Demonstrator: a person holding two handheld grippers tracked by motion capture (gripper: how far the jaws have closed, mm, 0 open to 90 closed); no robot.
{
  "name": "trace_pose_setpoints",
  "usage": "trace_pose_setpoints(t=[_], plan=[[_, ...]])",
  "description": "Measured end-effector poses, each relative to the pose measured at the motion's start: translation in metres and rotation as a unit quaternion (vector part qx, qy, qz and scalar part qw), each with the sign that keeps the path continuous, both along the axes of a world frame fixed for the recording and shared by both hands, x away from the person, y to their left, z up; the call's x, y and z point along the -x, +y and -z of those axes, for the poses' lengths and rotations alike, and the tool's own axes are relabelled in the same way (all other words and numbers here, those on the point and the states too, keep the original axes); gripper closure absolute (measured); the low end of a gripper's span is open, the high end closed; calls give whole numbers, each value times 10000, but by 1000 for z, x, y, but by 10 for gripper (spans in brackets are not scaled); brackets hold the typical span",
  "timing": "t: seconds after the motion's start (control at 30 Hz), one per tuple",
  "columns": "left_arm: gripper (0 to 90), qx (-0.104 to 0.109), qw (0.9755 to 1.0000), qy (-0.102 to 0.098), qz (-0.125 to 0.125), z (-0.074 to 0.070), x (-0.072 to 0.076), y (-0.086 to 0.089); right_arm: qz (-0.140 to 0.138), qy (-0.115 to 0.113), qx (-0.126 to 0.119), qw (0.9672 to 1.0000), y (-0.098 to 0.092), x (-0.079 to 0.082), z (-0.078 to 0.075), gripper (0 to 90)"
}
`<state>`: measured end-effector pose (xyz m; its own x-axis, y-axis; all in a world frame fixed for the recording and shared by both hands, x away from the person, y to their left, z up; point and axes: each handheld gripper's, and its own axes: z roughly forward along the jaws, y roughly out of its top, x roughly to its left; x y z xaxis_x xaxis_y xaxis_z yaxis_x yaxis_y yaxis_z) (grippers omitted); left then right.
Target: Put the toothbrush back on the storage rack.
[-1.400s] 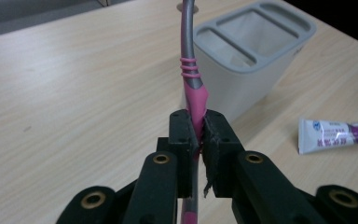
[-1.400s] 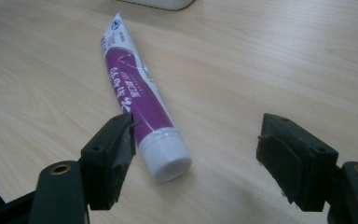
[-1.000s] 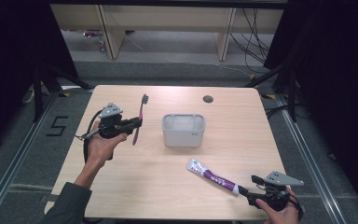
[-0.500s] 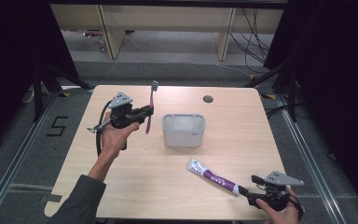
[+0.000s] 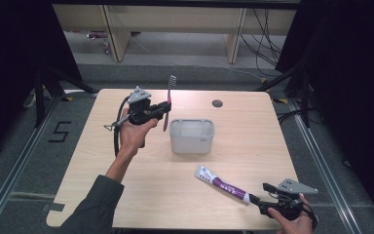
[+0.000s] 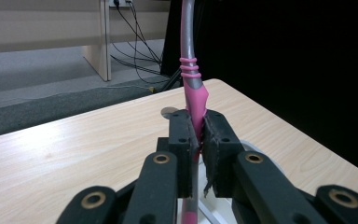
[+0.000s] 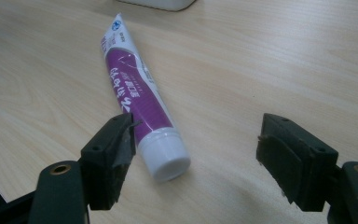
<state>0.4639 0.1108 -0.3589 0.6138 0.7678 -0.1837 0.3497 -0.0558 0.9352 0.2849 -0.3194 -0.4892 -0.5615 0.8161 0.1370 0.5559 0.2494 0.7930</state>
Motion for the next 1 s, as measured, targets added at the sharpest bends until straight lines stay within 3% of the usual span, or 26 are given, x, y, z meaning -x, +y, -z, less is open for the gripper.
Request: trace_pose_setpoints(t=[0.3,0.83,0.87,0.9,1.0], plan=[[821,-50,10000,30,-26,0,-8,-8,-19,-33,15,10000,0,0,0,280],[820,12,9999,134,-79,14,-21,-27,-47,-36,9,10000,0,0,1,280],[820,25,9999,139,-73,15,-21,-28,-2,88,-70,9999,1,1,0,280],[820,11,9999,150,-66,16,-22,-30,-42,-9,-2,10000,0,0,0,280],[820,-1,9998,181,-83,20,-24,-31,-42,1,-18,10000,0,0,0,280]])
